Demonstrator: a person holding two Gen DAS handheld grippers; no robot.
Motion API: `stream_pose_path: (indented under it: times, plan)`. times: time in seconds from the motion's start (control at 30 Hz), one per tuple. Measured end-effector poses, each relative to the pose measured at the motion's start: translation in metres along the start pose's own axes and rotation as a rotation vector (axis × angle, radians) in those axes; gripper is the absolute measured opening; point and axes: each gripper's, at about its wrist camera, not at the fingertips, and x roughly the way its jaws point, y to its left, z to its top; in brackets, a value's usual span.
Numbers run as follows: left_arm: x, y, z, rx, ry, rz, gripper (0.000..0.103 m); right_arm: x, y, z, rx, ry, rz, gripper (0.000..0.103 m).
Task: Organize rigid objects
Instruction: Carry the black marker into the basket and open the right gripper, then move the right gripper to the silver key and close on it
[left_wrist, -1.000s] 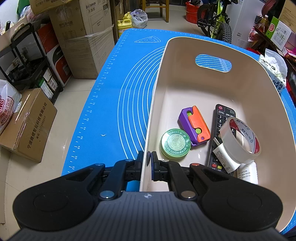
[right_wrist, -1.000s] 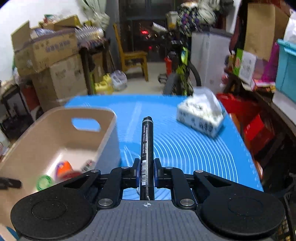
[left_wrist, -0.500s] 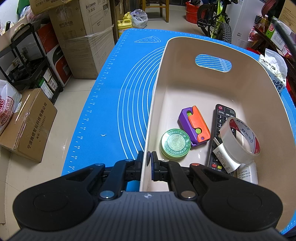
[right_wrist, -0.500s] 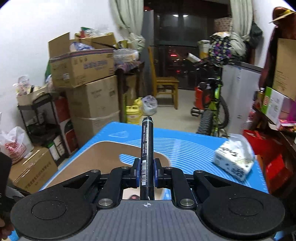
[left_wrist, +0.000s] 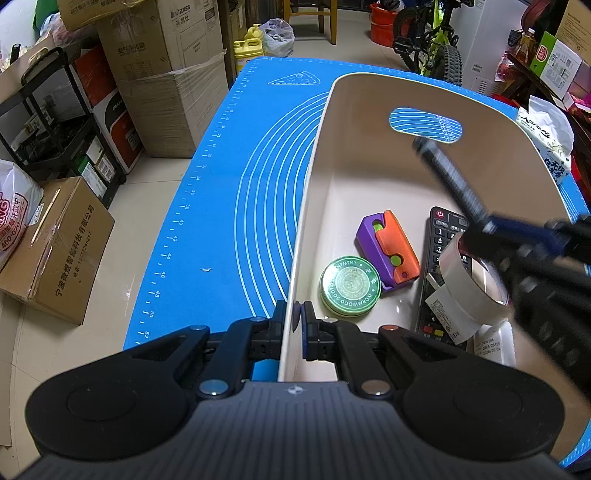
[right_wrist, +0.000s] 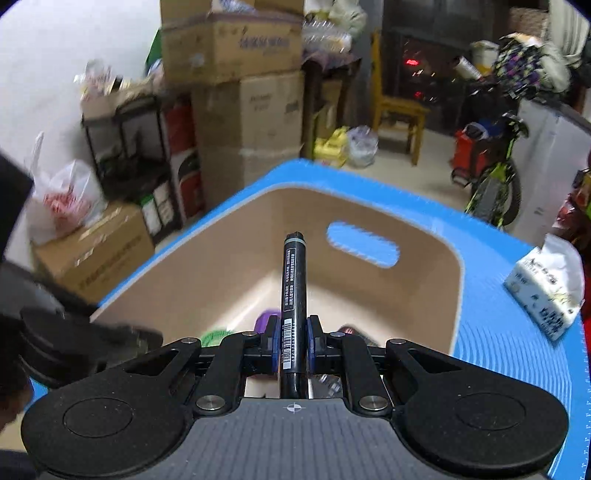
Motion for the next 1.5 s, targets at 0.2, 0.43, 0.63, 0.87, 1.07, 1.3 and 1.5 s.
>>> stream_pose_path:
  times: [0.2,0.43,0.63,0.87,1.07,1.3,1.5]
  plan:
    - [0.0,0.0,0.0,0.002,0.0,0.002,0.008,0.015,0.004,-0.012,-0.019,0.105,0.02,0.025]
    - [0.0,0.0,0.0,0.003,0.0,0.003,0.008,0.011,-0.005,-0.014,0.024,0.098,0.041,0.058]
    - [0.0,0.0,0.0,0.003,0.001,0.004,0.008,-0.017,-0.024,-0.007,0.045,-0.018,0.044,0.067]
    - [0.001,0.0,0.0,0.003,0.001,0.003,0.008,-0.057,-0.064,0.002,0.097,-0.161,-0.042,0.069]
    - [0.001,0.0,0.0,0.003,0.001,0.004,0.008,-0.065,-0.111,-0.007,0.145,-0.172,-0.156,0.07]
    - [-0.001,0.002,-0.001,0.008,0.001,0.008,0.008,-0.037,-0.15,-0.037,0.256,-0.106,-0.21,0.07]
    - [0.0,0.001,-0.001,0.012,0.002,0.012,0.008,-0.005,-0.152,-0.059,0.213,-0.025,-0.206,0.07]
